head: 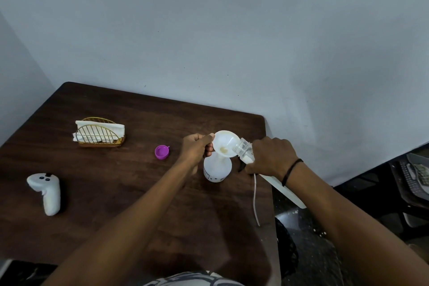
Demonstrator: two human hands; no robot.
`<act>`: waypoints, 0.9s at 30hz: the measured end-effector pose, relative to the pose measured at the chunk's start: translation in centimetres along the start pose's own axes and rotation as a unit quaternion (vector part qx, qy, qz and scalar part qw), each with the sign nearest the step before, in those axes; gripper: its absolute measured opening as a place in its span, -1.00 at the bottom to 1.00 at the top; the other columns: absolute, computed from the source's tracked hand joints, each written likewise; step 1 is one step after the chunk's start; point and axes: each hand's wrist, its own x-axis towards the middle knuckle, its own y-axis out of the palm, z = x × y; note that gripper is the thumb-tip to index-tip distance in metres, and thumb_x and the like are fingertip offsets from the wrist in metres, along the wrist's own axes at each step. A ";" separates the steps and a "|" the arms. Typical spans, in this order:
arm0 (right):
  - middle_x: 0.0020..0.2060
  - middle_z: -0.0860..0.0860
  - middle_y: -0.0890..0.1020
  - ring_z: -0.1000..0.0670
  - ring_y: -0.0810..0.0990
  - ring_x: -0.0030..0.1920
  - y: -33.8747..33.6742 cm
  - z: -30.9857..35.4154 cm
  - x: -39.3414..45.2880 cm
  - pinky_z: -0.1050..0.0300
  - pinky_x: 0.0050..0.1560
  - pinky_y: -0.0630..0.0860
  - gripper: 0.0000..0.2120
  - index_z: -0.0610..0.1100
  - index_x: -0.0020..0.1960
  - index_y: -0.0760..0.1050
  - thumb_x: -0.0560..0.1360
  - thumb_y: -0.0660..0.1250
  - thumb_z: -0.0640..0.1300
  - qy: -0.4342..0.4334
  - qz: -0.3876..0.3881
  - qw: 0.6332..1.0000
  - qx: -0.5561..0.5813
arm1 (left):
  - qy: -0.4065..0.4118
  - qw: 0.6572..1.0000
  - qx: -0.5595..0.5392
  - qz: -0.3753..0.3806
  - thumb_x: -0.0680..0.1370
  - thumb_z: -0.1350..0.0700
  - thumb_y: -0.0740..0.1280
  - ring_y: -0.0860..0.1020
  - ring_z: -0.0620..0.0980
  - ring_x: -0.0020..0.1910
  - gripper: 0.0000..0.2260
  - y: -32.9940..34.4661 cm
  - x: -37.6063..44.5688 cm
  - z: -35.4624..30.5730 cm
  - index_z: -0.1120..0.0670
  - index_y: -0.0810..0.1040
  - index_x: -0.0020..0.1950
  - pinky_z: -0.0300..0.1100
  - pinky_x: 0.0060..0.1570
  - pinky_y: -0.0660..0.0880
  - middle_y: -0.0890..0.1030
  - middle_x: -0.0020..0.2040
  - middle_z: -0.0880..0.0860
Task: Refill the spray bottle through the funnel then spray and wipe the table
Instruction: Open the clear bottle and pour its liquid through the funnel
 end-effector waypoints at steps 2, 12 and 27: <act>0.01 -0.03 0.62 -0.08 0.62 0.00 -0.1 0.0 0.0 0.14 -0.13 0.36 -0.53 -0.06 0.08 0.51 0.35 0.42 0.25 0.000 0.000 1.000 -0.002 | 0.000 1.000 0.000 -0.001 0.54 0.15 0.41 0.47 -0.05 -0.43 -0.82 0.0 0.0 0.0 0.28 0.60 -0.13 -0.21 -0.37 0.49 0.57 -0.37 0.10; 0.05 -0.04 0.61 -0.09 0.62 0.03 -0.4 0.0 0.0 0.12 -0.10 0.36 -0.51 -0.06 0.12 0.51 0.36 0.42 0.25 -0.007 0.001 1.000 -0.019 | -0.004 1.000 0.009 -0.008 0.54 0.15 0.41 0.48 -0.06 -0.42 -0.82 0.1 -0.1 -0.2 0.29 0.62 -0.10 -0.21 -0.35 0.51 0.58 -0.35 0.10; 0.05 -0.03 0.61 -0.08 0.62 0.03 -0.6 0.1 -0.1 0.12 -0.11 0.34 -0.51 -0.06 0.12 0.52 0.37 0.40 0.26 -0.011 0.005 0.999 -0.038 | 0.000 1.000 -0.006 0.002 0.54 0.14 0.42 0.47 -0.06 -0.44 -0.82 0.1 0.0 0.0 0.22 0.58 -0.20 -0.23 -0.40 0.48 0.57 -0.36 0.09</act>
